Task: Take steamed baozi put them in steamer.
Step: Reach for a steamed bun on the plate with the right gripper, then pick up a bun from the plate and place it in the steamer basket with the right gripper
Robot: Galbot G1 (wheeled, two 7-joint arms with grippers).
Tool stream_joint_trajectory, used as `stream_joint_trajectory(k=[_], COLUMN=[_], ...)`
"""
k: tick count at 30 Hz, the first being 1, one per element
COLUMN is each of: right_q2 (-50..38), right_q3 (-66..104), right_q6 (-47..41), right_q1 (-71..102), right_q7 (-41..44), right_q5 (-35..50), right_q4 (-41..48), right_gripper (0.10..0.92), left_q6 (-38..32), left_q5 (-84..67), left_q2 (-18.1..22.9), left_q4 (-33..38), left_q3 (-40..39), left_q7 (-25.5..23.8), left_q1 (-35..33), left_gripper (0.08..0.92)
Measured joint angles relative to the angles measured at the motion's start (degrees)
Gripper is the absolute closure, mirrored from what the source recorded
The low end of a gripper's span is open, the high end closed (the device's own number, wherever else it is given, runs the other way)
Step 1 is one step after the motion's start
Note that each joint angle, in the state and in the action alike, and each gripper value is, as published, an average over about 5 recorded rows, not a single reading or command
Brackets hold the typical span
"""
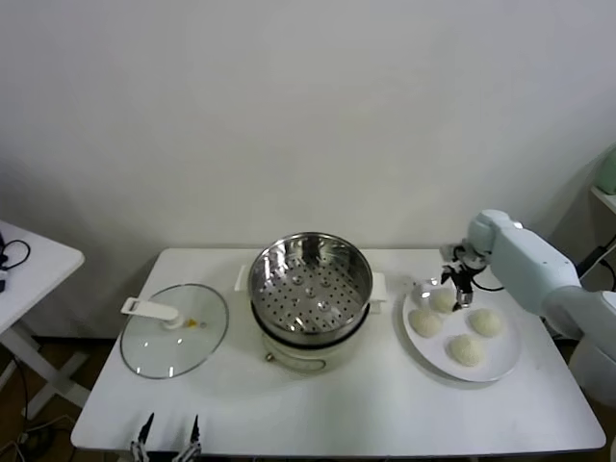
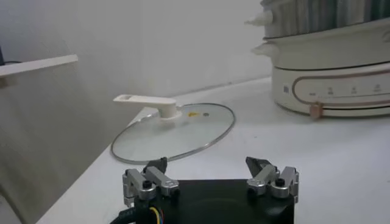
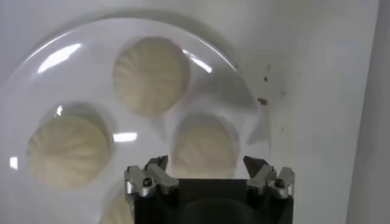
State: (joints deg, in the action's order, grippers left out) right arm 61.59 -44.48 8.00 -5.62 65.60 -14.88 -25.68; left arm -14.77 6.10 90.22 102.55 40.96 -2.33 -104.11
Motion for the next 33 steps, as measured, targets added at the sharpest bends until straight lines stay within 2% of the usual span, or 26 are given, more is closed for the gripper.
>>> stream_joint_trajectory(k=[6, 15, 33], right_q2=[0.66, -0.38, -8.60], right_q3=[1.52, 0.47, -20.26], right_q6=[0.67, 0.80, 1.34], right_q1=[0.22, -0.64, -16.85], right_q7=[-0.10, 0.24, 1.46], right_q5=[-1.76, -1.39, 11.78], right_q4=[0.71, -1.33, -23.74], right_gripper=[0.331, 0.372, 0.372], left_q6=[0.04, 0.04, -0.75], left_q5=[-0.01, 0.13, 1.76], left_q2=[-0.11, -0.30, 0.29], left_q4=[-0.36, -0.35, -0.49], left_q3=[0.20, 0.35, 0.12], left_q7=[0.13, 0.25, 1.15], left_q1=[0.15, -0.19, -0.60], left_gripper=[0.177, 0.177, 0.177])
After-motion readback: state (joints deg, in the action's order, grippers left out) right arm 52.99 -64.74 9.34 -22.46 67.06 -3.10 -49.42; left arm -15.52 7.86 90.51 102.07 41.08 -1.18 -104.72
